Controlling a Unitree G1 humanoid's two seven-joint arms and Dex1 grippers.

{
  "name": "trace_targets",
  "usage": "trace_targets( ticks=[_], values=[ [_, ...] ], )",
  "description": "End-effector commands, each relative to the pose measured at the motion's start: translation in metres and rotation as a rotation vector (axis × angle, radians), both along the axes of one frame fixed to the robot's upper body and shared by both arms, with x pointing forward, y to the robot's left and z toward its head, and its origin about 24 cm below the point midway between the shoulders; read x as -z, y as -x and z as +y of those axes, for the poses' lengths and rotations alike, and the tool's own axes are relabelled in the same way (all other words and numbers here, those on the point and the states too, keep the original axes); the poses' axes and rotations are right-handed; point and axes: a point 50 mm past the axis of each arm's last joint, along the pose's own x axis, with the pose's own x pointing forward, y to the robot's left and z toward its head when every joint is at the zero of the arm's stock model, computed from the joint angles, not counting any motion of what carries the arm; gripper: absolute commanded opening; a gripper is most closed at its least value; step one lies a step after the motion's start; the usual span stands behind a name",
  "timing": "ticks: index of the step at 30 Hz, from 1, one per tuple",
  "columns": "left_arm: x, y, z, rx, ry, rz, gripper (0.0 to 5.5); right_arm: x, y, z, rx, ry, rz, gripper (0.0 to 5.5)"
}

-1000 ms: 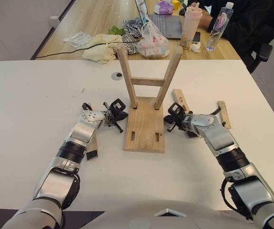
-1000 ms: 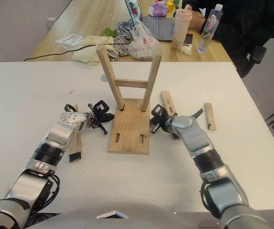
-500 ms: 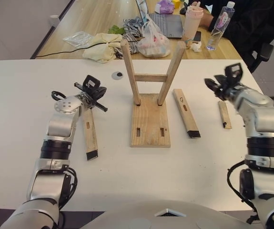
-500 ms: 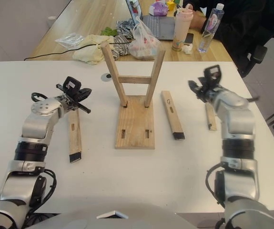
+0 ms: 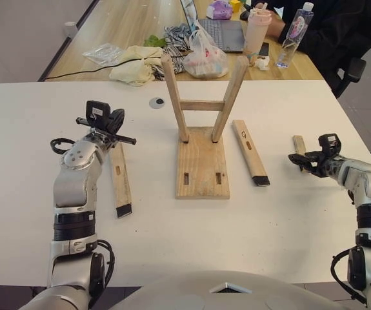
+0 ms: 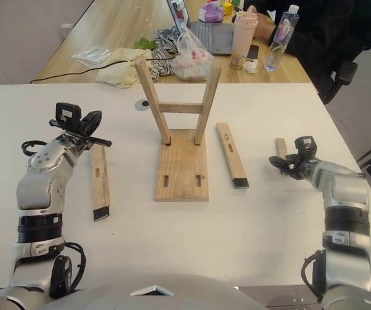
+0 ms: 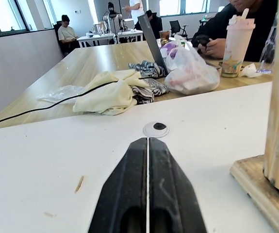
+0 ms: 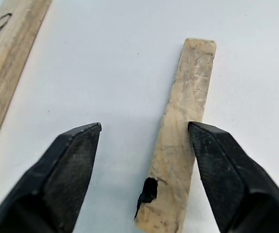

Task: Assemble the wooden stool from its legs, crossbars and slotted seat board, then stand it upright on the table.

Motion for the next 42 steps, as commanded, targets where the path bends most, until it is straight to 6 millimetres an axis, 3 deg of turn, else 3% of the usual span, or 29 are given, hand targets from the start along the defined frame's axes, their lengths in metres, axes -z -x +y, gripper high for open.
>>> trace_targets(
  ticks=[1,8,10,11,15,18,21,24,27,30,36,42],
  values=[
    [-0.007,0.003,0.0,0.027,0.0,-0.017,0.0,0.022,0.007,-0.003,0.024,-0.007,0.074,2.61],
    [-0.009,-0.001,-0.009,0.06,-0.01,-0.037,0.0,0.039,0.019,-0.007,0.018,-0.035,0.145,1.53],
    [-0.015,-0.001,-0.009,0.057,0.032,-0.069,0.0,0.042,0.024,-0.013,0.01,0.035,0.143,1.29],
    [-0.021,-0.001,-0.01,0.051,0.101,-0.106,0.0,0.036,0.019,-0.016,0.001,0.108,0.058,1.29],
    [-0.042,0.01,-0.036,0.251,0.479,-0.196,0.43,-0.028,-0.024,0.001,-0.01,0.091,-0.457,1.29],
    [-0.056,0.025,-0.056,0.47,0.613,-0.24,0.81,-0.092,-0.047,0.037,-0.141,0.021,-0.774,1.29],
    [-0.071,0.032,-0.068,0.628,0.725,-0.285,1.13,-0.143,-0.044,0.083,-0.336,-0.077,-0.977,1.29],
    [-0.094,0.035,-0.072,0.71,0.843,-0.372,1.56,-0.17,-0.029,0.139,-0.568,-0.185,-1.083,1.29],
    [-0.101,0.028,-0.073,0.728,0.882,-0.384,2.08,-0.163,-0.016,0.185,-0.73,-0.192,-1.094,1.29],
    [-0.096,0.014,-0.078,0.672,0.874,-0.326,2.51,-0.143,-0.007,0.211,-0.775,-0.167,-1.069,1.29],
    [-0.083,0.009,-0.089,0.685,0.881,-0.236,2.53,-0.13,-0.003,0.228,-0.783,-0.121,-1.08,1.29],
    [-0.077,0.005,-0.085,0.658,0.901,-0.203,1.48,-0.125,0.0,0.229,-0.763,-0.119,-1.093,1.29]
  ],
)
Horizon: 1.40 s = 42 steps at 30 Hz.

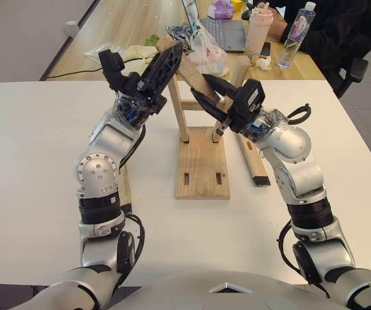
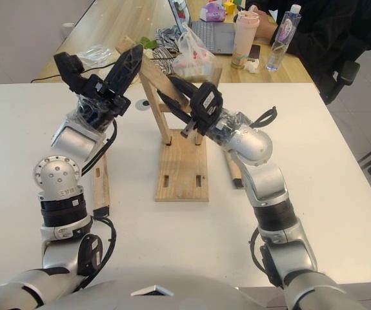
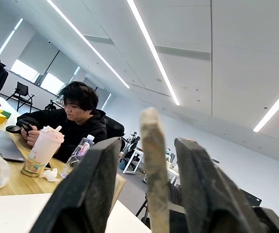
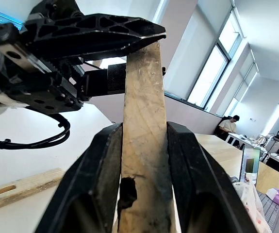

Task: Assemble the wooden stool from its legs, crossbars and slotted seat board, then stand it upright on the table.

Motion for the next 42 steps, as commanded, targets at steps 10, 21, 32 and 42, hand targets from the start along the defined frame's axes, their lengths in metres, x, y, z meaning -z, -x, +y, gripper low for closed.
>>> trace_targets(
  ticks=[10,21,32,42],
  values=[
    [0.003,-0.003,0.01,0.014,-0.053,0.036,0.38,0.01,0.005,0.008,-0.004,0.013,-0.003,1.79],
    [0.011,0.011,0.123,-0.34,-0.191,0.23,0.37,0.024,-0.02,-0.079,0.601,0.028,0.071,3.12],
    [0.076,0.029,0.154,-0.637,-0.385,0.667,0.37,0.03,-0.01,-0.17,1.118,-0.209,0.07,1.37],
    [0.05,0.031,0.186,-0.557,-0.611,0.721,0.37,0.044,-0.02,-0.158,1.071,-0.179,0.083,0.02]
  ],
)
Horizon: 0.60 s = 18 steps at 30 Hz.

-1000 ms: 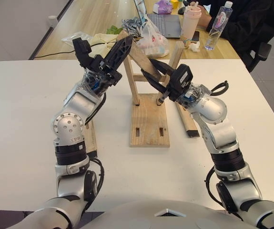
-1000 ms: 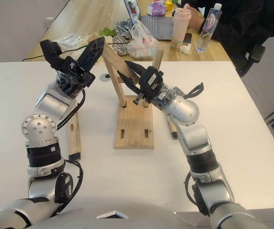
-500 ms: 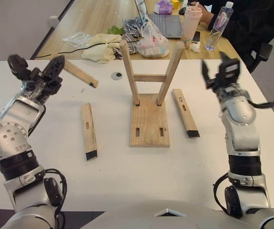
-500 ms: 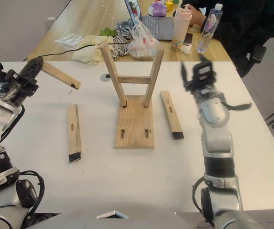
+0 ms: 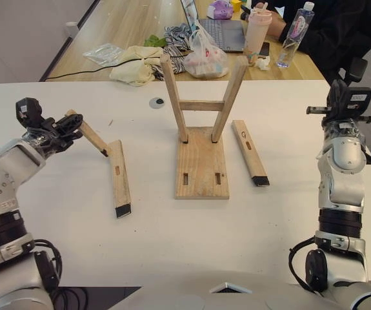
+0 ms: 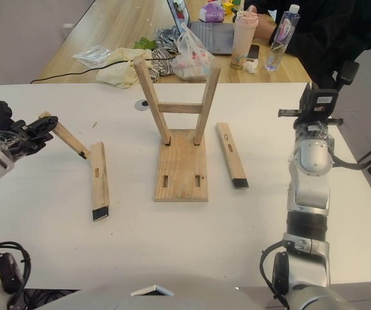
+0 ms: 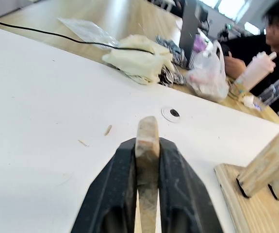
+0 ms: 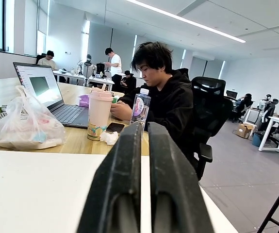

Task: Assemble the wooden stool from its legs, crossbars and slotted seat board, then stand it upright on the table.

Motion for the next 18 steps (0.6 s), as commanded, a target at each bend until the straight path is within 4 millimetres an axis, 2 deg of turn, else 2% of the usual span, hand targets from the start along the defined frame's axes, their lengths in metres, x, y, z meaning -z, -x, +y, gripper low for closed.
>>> trace_targets(
  ticks=[1,9,14,18],
  values=[
    [0.003,0.004,0.006,0.012,-0.003,0.07,0.37,0.007,-0.003,0.006,-0.018,-0.01,0.016,0.0],
    [0.017,0.01,-0.009,0.093,0.042,0.163,0.37,0.019,0.001,0.005,-0.01,-0.023,0.055,0.0],
    [0.026,0.001,-0.019,0.082,0.066,0.161,0.37,0.023,-0.003,0.009,-0.029,-0.024,0.072,0.0],
    [0.036,-0.008,-0.023,0.059,-0.075,0.151,0.37,0.022,-0.007,0.013,-0.052,-0.007,0.072,0.0]
  ],
)
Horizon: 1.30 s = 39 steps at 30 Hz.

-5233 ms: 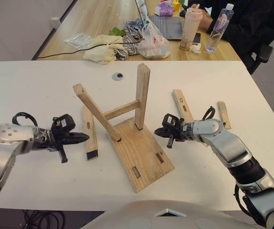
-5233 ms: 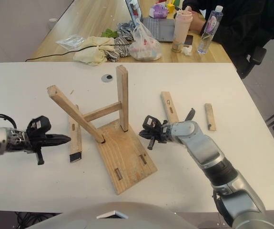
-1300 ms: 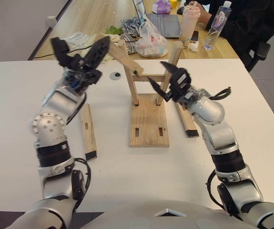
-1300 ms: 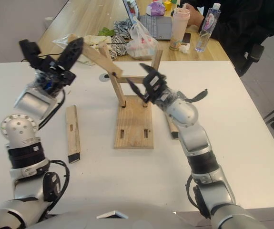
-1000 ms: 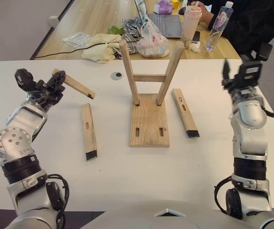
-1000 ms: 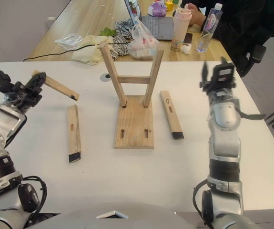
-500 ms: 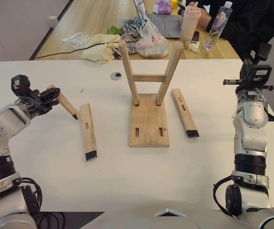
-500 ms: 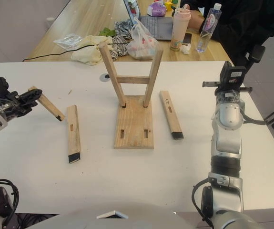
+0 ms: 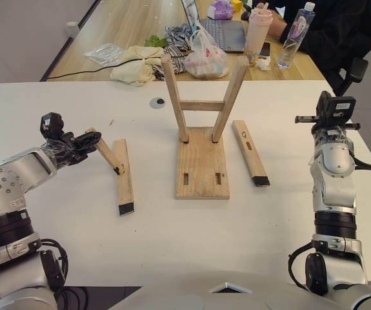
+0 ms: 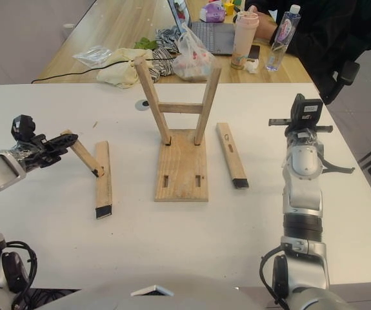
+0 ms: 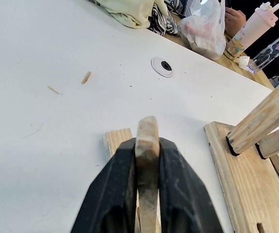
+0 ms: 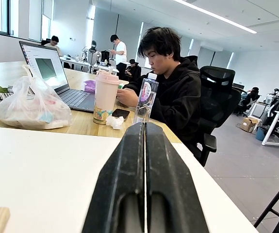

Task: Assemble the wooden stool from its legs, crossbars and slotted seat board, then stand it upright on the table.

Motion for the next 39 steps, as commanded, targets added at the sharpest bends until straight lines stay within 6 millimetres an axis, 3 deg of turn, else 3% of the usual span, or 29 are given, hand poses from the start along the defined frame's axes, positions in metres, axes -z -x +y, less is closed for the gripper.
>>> trace_targets(
  ticks=[1,7,13,18,22,27,30,34,37,39],
  values=[
    [0.011,-0.012,-0.01,-0.001,-0.132,-0.02,0.37,-0.001,-0.006,0.009,-0.041,-0.006,-0.013,0.0],
    [0.022,-0.041,-0.042,0.026,-0.062,-0.181,0.37,0.0,-0.011,0.015,-0.078,-0.003,-0.01,0.0],
    [0.033,-0.066,-0.067,0.06,-0.099,-0.345,0.37,-0.001,-0.017,0.019,-0.117,0.011,-0.007,0.0],
    [0.055,-0.052,-0.064,0.089,-0.159,-0.408,0.37,0.002,-0.014,0.018,-0.127,0.019,-0.003,0.0],
    [0.089,-0.03,-0.063,0.146,-0.277,-0.415,0.37,0.004,-0.014,0.019,-0.136,0.025,0.001,0.0],
    [0.148,0.007,-0.066,0.241,-0.307,-0.177,0.37,0.006,-0.014,0.02,-0.144,0.039,0.003,0.0],
    [0.165,0.019,-0.065,0.256,-0.308,-0.086,0.37,0.009,-0.014,0.021,-0.151,0.04,0.011,0.0],
    [0.163,0.017,-0.062,0.252,-0.298,-0.079,0.37,0.012,-0.014,0.021,-0.153,0.041,0.019,0.0],
    [0.142,0.006,-0.057,0.282,-0.308,-0.127,0.95,0.014,-0.012,0.02,-0.148,0.04,0.026,0.0],
    [0.117,-0.004,-0.052,0.293,-0.329,-0.152,1.18,0.015,-0.011,0.021,-0.145,0.039,0.027,0.0]
  ],
)
